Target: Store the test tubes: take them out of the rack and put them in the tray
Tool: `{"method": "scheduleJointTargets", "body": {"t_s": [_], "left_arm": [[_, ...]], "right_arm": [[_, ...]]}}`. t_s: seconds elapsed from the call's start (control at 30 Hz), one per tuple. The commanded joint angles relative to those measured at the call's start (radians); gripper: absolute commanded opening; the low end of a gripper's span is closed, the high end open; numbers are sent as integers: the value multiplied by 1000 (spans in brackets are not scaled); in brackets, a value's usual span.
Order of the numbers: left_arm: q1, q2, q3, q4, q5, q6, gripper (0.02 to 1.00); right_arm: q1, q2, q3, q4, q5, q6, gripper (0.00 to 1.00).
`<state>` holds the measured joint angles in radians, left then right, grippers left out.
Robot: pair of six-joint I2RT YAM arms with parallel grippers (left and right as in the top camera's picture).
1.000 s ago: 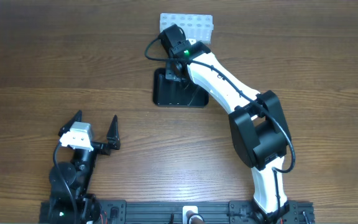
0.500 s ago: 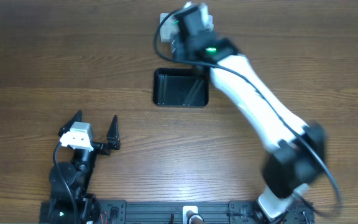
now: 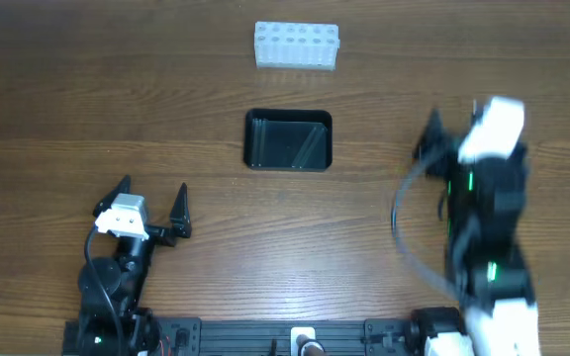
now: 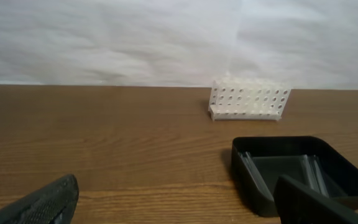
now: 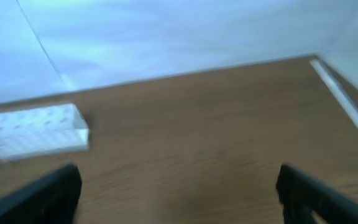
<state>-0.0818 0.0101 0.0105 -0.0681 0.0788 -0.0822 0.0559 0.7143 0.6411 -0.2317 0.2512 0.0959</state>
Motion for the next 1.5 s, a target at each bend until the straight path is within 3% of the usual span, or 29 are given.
{"method": "scheduleJointTargets", "body": {"t_s": [0.03,0.37,0.53,1.0,1.5], "left_arm": [[6,-5,-5,-3,7,8,1000],[6,-5,-5,-3,7,8,1000],[6,-5,-5,-3,7,8,1000],[6,-5,-5,-3,7,8,1000],[6,-5,-5,-3,7,8,1000]], "right_arm": [[-5,-317,-248,3,-14,-49,991],[-2,-709,-496,-40,-25,-58,991],[29,-710,-548,19,-29,-105,993],[37,-709,-635,177,-34,-100,993],[37,-709,-636,180,-40,-101,993]]}}
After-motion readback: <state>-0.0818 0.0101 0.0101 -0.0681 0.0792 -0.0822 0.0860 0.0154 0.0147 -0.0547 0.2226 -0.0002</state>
